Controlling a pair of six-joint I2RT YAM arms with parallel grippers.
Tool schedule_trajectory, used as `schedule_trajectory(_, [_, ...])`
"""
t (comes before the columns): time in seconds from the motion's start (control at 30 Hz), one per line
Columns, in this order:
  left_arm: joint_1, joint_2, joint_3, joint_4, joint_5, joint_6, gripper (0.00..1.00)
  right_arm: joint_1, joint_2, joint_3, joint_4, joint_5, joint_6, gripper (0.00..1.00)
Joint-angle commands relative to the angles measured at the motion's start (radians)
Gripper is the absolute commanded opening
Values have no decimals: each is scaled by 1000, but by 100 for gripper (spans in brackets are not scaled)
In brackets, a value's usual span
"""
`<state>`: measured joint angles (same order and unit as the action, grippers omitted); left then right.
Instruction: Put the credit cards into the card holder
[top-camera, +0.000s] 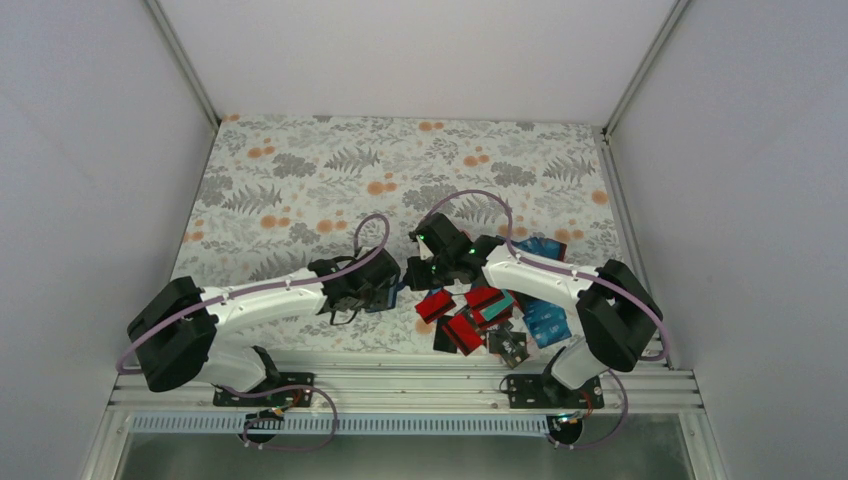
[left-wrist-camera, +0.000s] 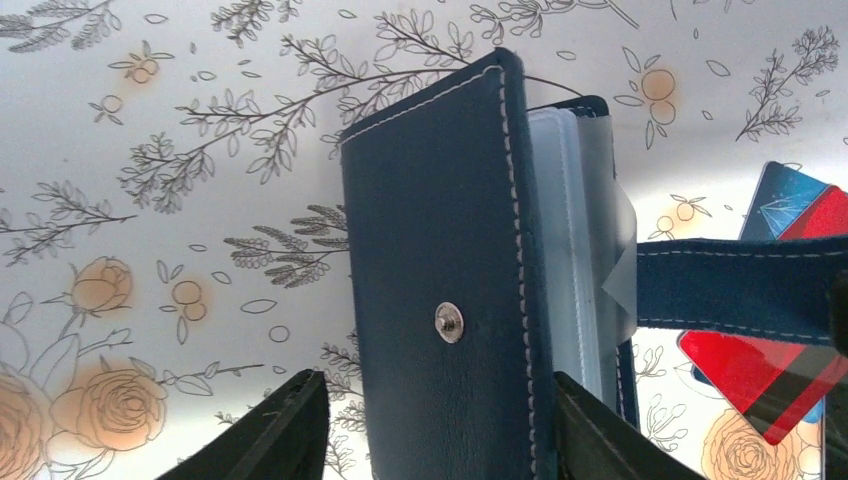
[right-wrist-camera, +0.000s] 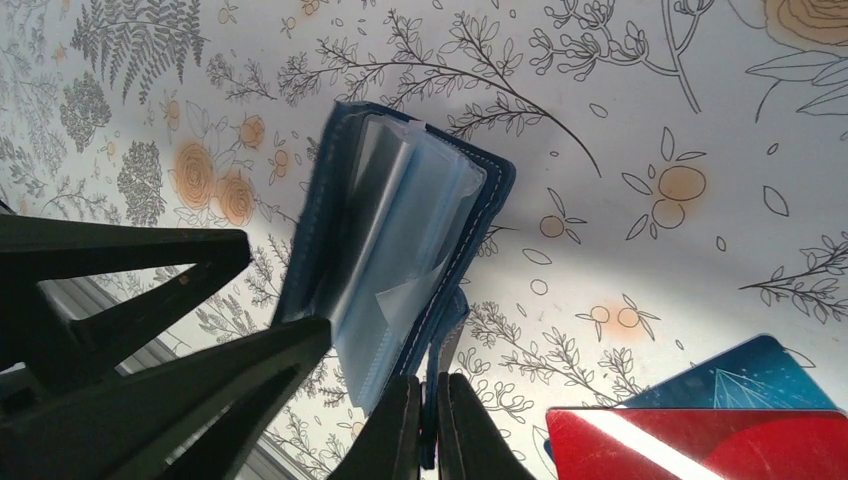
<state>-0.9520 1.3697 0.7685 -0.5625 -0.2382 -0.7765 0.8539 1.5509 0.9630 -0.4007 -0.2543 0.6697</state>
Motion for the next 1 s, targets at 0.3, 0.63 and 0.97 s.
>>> schedule_trajectory(0.3, [8, -85, -46, -53, -142, -64, 37, -18, 13, -30, -3, 34, -14, 4])
schedule_trajectory(0.63, [70, -73, -132, 48, -109, -73, 12, -58, 74, -23, 20, 48, -48, 4])
schedule_trajectory(0.97, [176, -99, -225, 165, -55, -65, 9, -155, 229, 44, 42, 44, -126, 4])
